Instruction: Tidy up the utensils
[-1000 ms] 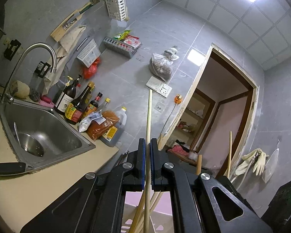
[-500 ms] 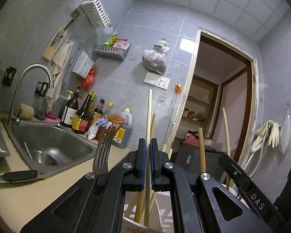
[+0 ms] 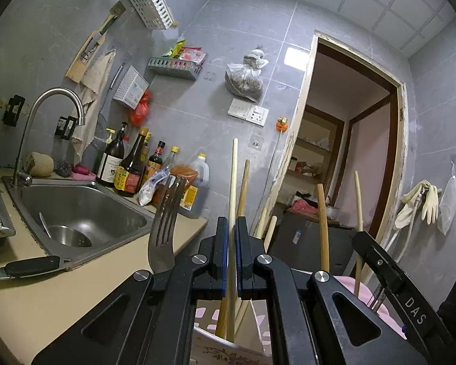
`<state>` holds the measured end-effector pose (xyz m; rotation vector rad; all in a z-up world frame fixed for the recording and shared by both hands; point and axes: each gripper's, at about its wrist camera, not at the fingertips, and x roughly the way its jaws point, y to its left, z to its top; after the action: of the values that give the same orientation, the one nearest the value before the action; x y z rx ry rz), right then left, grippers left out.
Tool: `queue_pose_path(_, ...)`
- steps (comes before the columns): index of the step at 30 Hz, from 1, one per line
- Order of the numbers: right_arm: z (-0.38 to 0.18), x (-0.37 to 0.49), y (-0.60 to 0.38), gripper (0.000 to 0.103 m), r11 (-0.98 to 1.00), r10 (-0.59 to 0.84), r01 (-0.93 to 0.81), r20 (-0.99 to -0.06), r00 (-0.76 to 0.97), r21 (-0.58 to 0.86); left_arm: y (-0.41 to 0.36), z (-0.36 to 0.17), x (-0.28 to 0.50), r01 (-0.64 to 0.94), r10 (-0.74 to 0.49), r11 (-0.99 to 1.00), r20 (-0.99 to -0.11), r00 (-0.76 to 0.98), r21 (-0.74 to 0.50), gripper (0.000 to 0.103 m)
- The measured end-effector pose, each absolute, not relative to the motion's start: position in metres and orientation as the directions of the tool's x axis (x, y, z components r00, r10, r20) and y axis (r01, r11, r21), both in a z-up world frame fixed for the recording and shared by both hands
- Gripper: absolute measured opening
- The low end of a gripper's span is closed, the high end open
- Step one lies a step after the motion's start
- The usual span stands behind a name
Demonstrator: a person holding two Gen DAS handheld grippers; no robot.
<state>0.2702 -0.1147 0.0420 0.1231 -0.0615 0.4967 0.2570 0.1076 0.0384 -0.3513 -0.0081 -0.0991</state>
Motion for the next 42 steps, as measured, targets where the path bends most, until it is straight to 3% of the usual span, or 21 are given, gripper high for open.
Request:
queue_pose_path(14,0.043,0.263,-0.114,0.007,0.872,0.474,-0.482,0.098,0.875,0.089,0.108,0.038,0.255,0.129,-0.132,0.93,0.015,0.991,-0.345,0.003)
queue_pose_path(19,0.045,0.262,-0.118,0.022,0.879,0.457,-0.466,0.105,0.883,0.098,0.108,0.041,0.25,0.138,-0.136,0.93,0.032,0.99,-0.34,0.006)
queue_pose_path(25,0.053,0.257,-0.13,0.025,0.895,0.423,-0.432,0.098,0.901,0.109,0.103,0.052,0.242,0.141,-0.141,0.933,0.023,0.99,-0.33,0.015)
queue_pose_path(29,0.057,0.248,-0.145,0.034,0.909,0.401,-0.406,0.068,0.914,0.099,0.093,0.063,0.238,0.139,-0.15,0.942,-0.012,0.989,-0.307,0.028)
queue_pose_path(37,0.061,0.223,-0.182,0.06,0.93,0.356,-0.354,0.007,0.935,0.102,0.064,0.067,0.226,0.184,-0.218,0.957,-0.139,0.966,-0.226,0.04)
queue_pose_path(39,0.062,0.215,-0.19,0.069,0.932,0.349,-0.346,-0.002,0.937,0.105,0.057,0.067,0.22,0.198,-0.233,0.957,-0.153,0.96,-0.213,0.051)
queue_pose_path(42,0.064,0.201,-0.204,0.073,0.937,0.334,-0.329,-0.022,0.942,0.115,0.05,0.069,0.207,0.213,-0.25,0.954,-0.165,0.954,-0.213,0.066)
